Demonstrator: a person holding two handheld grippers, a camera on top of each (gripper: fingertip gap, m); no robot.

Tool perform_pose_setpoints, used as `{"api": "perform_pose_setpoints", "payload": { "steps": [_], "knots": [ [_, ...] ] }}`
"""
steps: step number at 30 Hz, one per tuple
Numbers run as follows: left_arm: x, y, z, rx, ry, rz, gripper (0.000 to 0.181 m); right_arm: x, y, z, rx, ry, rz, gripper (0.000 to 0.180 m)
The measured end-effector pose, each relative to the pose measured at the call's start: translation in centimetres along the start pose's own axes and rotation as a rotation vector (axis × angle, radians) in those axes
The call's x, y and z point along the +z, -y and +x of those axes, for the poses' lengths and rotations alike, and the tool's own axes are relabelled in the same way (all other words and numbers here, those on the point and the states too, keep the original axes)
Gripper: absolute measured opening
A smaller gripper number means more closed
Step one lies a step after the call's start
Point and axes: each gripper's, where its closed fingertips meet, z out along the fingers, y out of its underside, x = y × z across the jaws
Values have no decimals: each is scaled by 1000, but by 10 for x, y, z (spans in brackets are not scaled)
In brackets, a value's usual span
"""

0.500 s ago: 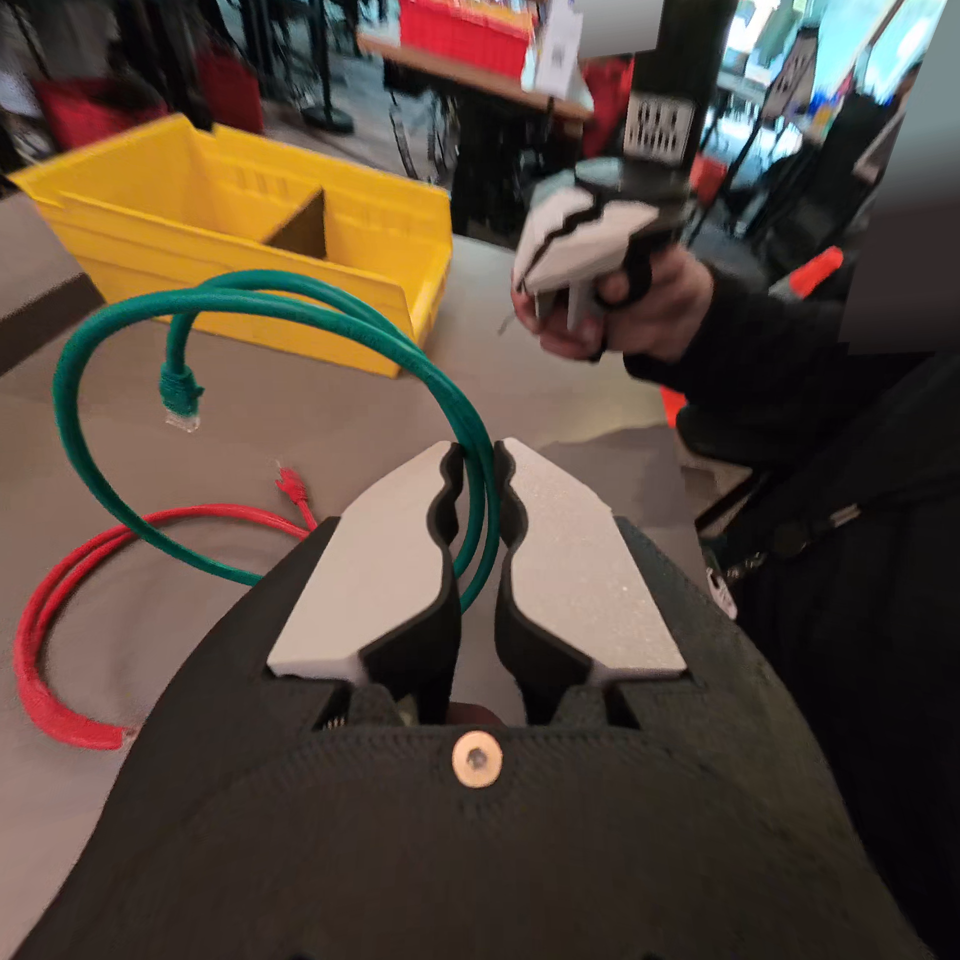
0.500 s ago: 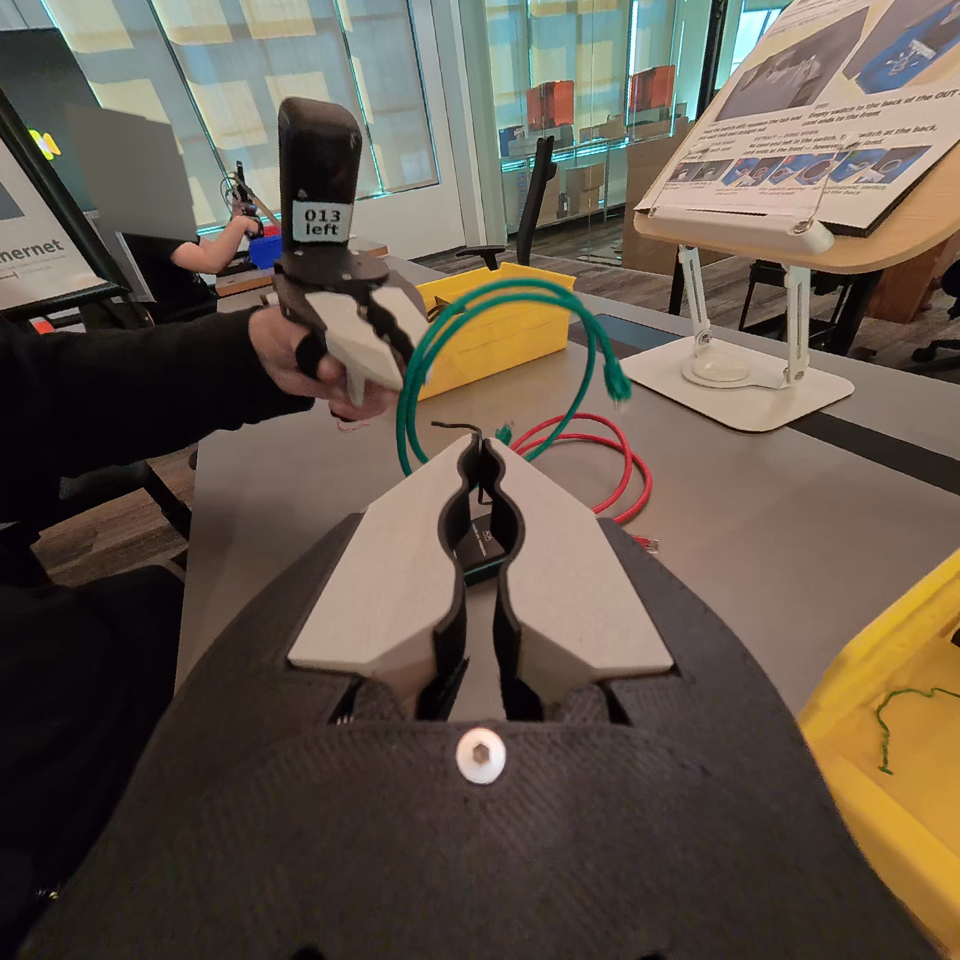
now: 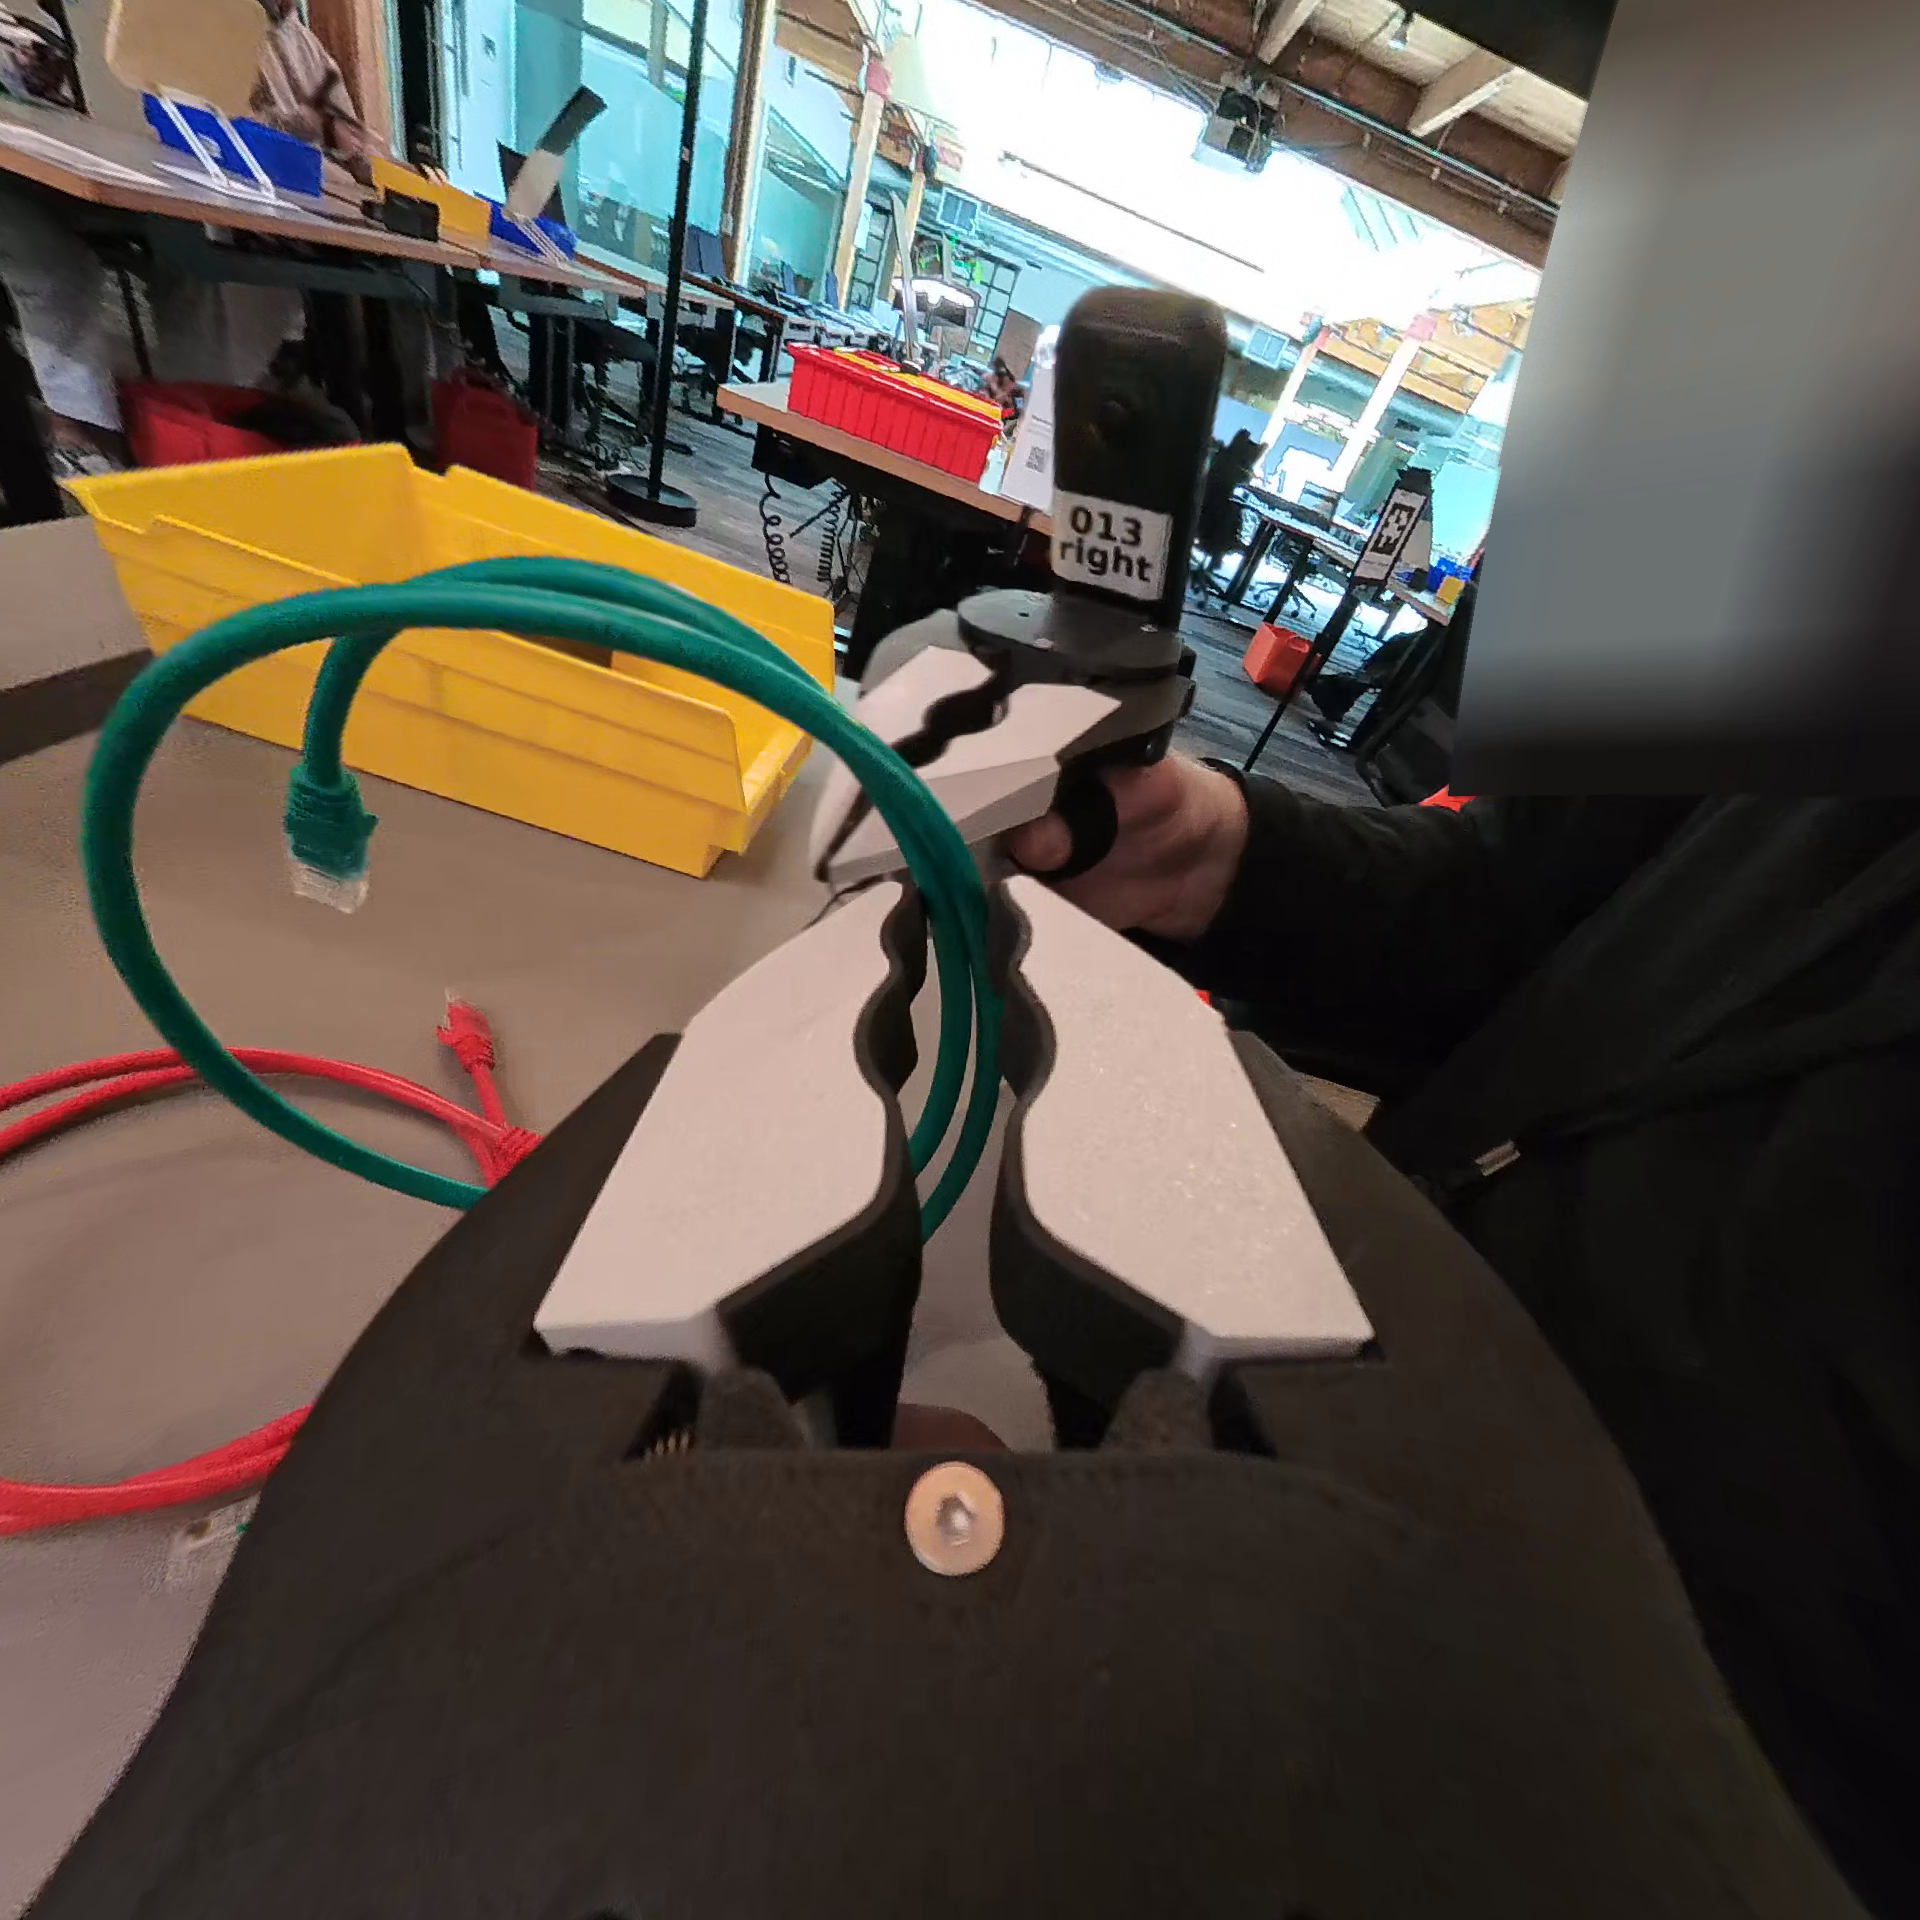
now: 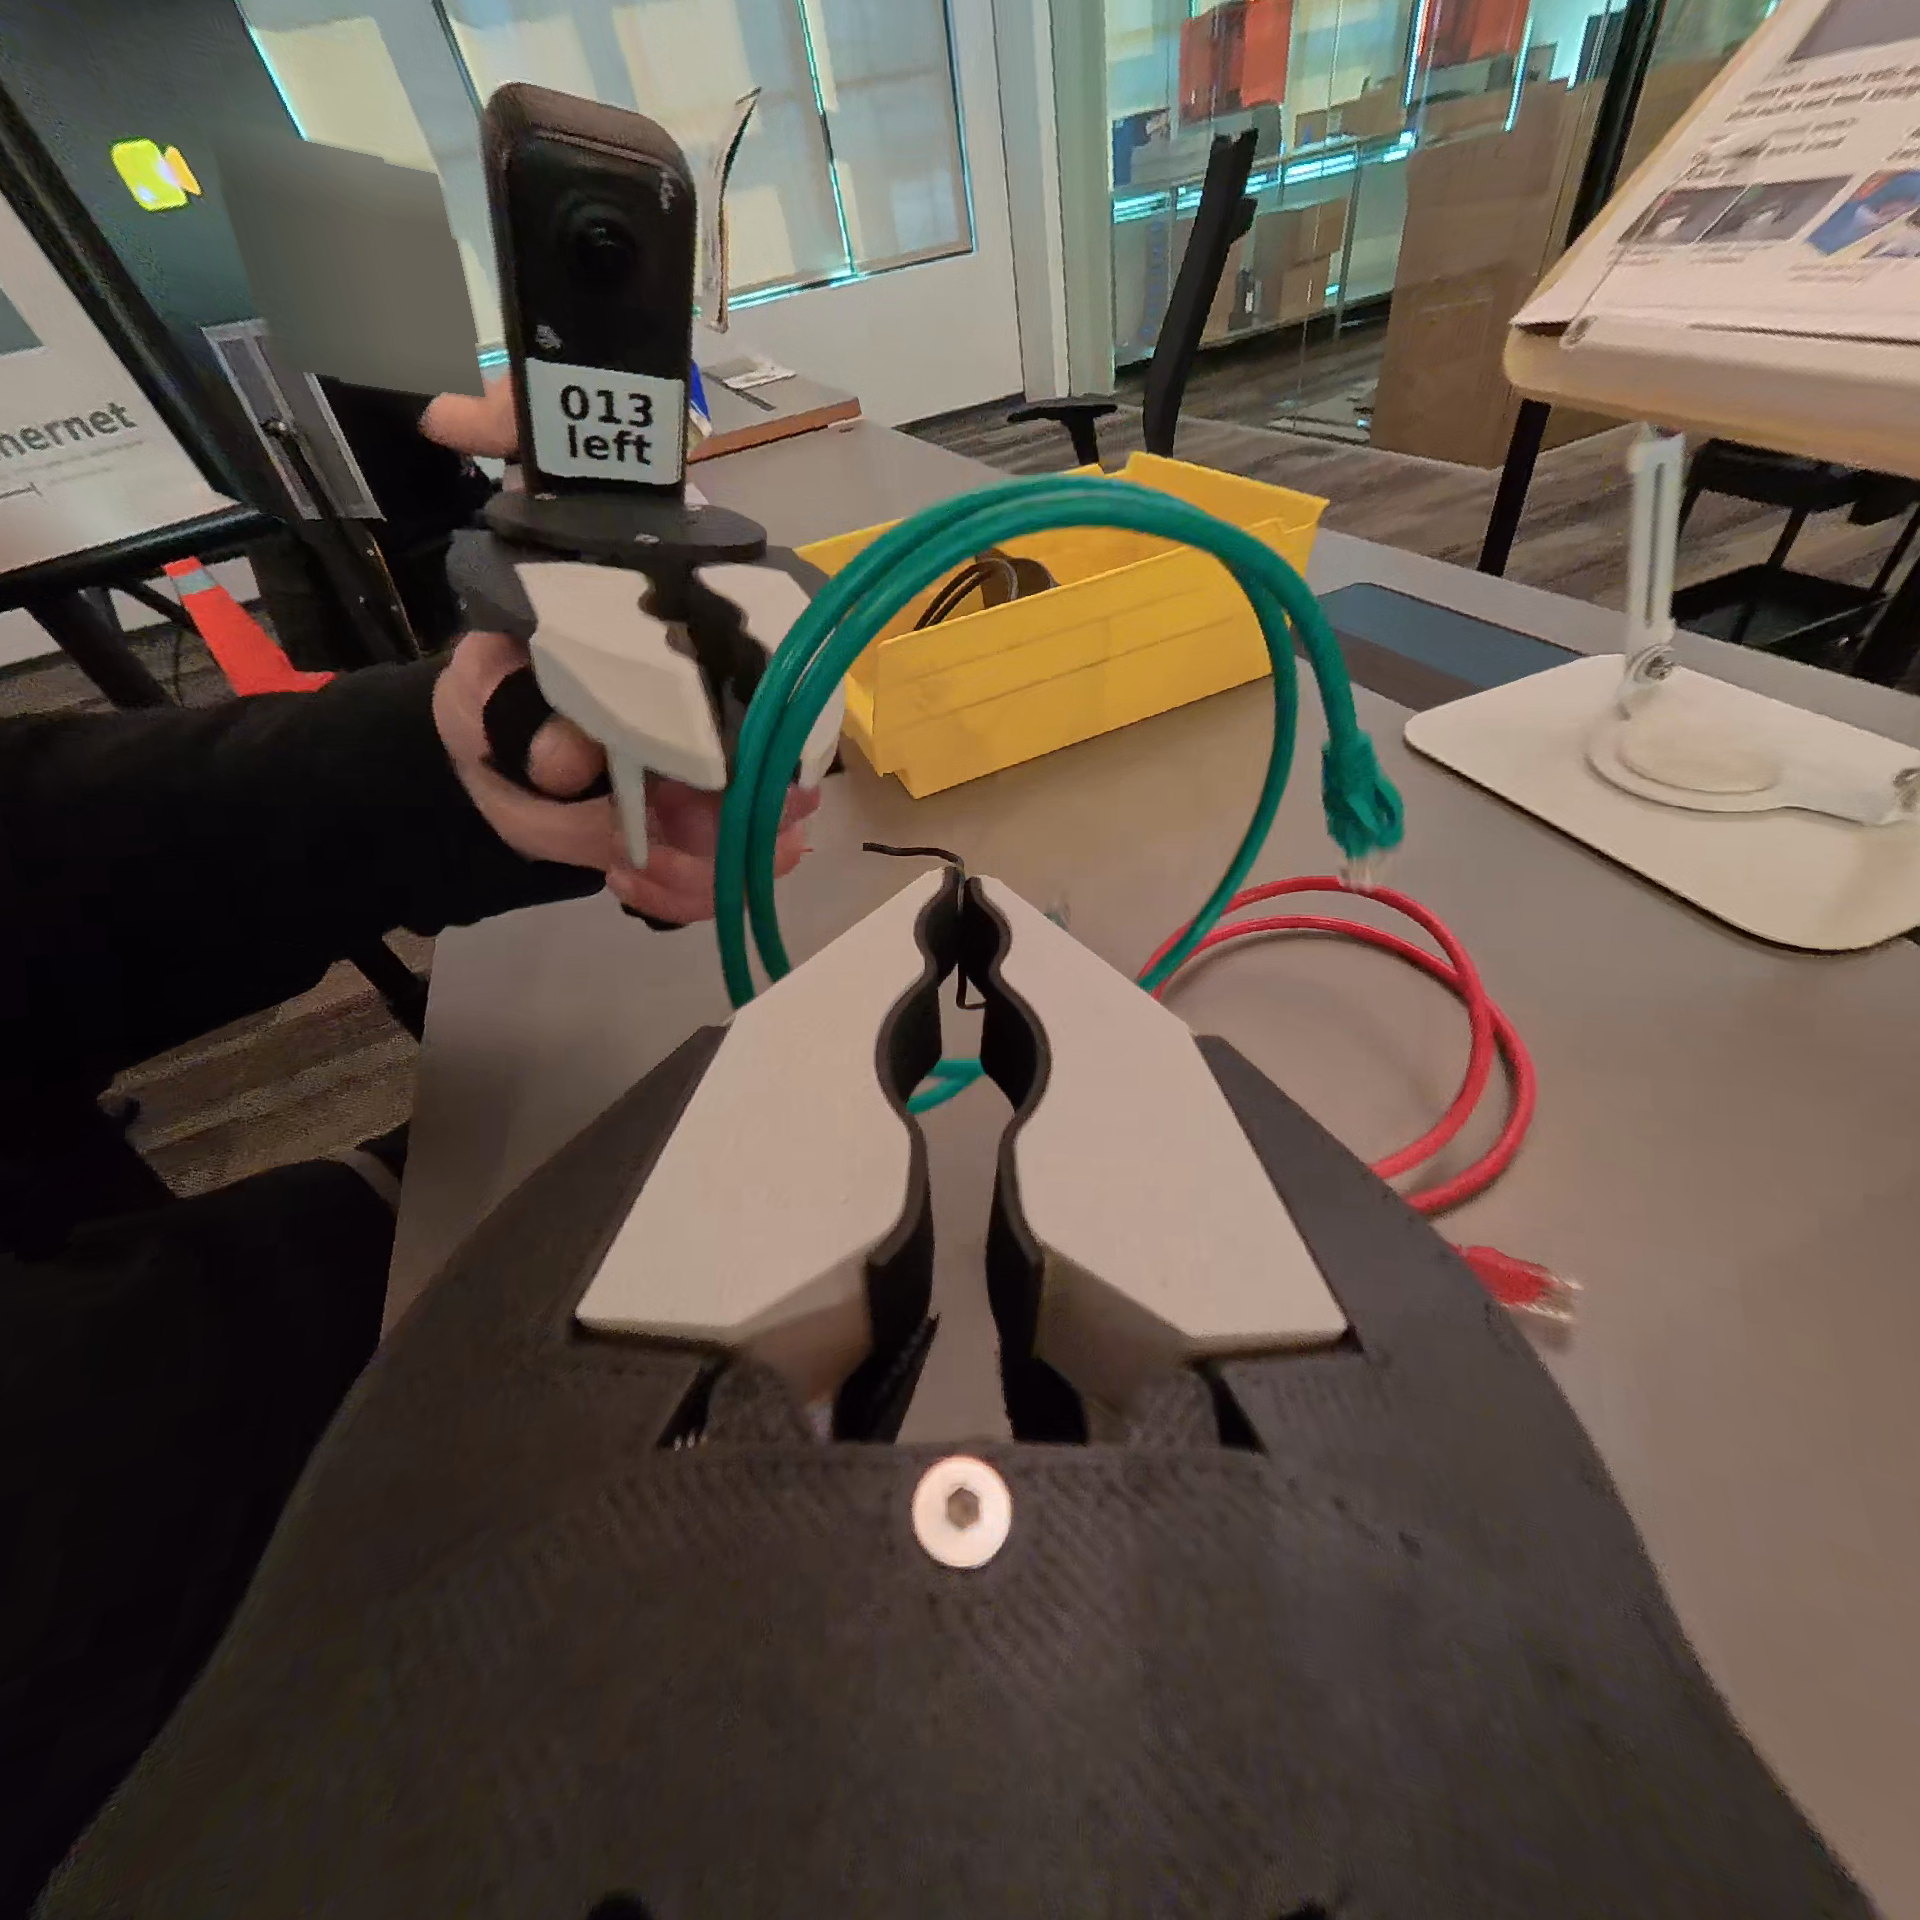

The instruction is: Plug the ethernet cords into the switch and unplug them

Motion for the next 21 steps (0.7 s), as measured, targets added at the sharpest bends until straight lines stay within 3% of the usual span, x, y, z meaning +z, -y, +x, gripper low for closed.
{"api": "perform_pose_setpoints", "payload": {
  "steps": [14, 21],
  "knots": [
    [0, -25, -4, -110, -66, -8, 11, 50, 3, -11, 167, 125, 48, 0],
    [1, -28, -10, -99, -22, -23, 25, 57, -3, -11, 234, 156, 73, 0]
  ]
}}
